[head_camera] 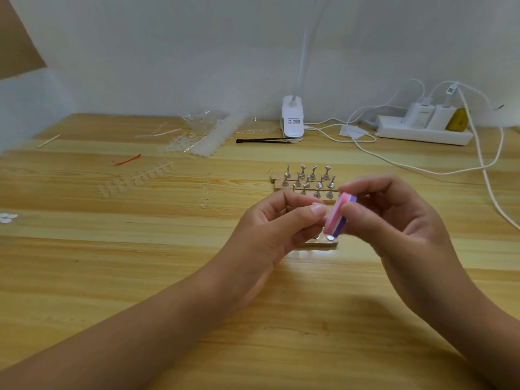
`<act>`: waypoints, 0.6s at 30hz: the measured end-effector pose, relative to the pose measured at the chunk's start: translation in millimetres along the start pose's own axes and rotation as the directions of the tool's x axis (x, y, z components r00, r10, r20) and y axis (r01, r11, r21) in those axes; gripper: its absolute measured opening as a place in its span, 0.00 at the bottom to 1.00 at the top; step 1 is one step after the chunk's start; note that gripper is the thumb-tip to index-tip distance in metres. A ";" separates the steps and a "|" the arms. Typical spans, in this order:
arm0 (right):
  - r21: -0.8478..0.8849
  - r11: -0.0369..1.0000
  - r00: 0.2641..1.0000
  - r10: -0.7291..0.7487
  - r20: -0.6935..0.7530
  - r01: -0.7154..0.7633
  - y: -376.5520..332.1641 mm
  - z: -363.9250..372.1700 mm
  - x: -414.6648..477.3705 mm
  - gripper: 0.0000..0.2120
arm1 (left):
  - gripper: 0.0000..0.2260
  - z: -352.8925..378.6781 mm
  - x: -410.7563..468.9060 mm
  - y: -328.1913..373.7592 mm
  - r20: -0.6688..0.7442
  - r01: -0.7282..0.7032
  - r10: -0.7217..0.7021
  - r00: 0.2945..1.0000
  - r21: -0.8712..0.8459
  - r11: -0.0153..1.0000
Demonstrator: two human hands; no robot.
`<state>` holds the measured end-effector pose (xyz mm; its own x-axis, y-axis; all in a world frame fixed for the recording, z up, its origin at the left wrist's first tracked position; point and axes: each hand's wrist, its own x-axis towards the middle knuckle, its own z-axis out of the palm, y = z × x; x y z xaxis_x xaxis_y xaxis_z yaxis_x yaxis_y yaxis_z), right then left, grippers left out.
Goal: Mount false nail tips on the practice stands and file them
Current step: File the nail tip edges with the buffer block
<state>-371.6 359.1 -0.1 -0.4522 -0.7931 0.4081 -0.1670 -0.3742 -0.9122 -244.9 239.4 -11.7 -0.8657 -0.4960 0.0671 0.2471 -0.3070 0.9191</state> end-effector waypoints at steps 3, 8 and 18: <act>0.002 1.000 0.999 0.029 0.018 -0.029 0.7 1.8 -0.4 0.08 | 0.02 -0.6 0.1 -0.1 -0.011 -0.006 0.006 1.000 0.009 1.000; 0.046 0.997 0.997 0.066 0.030 -0.068 0.4 1.1 -0.5 0.07 | 0.02 -0.9 -0.5 0.8 0.017 -0.054 0.053 0.998 0.039 0.998; 0.121 0.988 0.994 0.088 0.069 -0.096 3.5 1.4 0.8 0.12 | 0.03 -4.9 1.9 1.1 -0.018 -0.131 0.135 0.991 0.147 0.980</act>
<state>-371.3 356.5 -2.8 -0.4039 -0.8540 0.3280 -0.0158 -0.3520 -0.9359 -244.2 234.1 -12.5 -0.8162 -0.5478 0.1835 0.2916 -0.1164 0.9494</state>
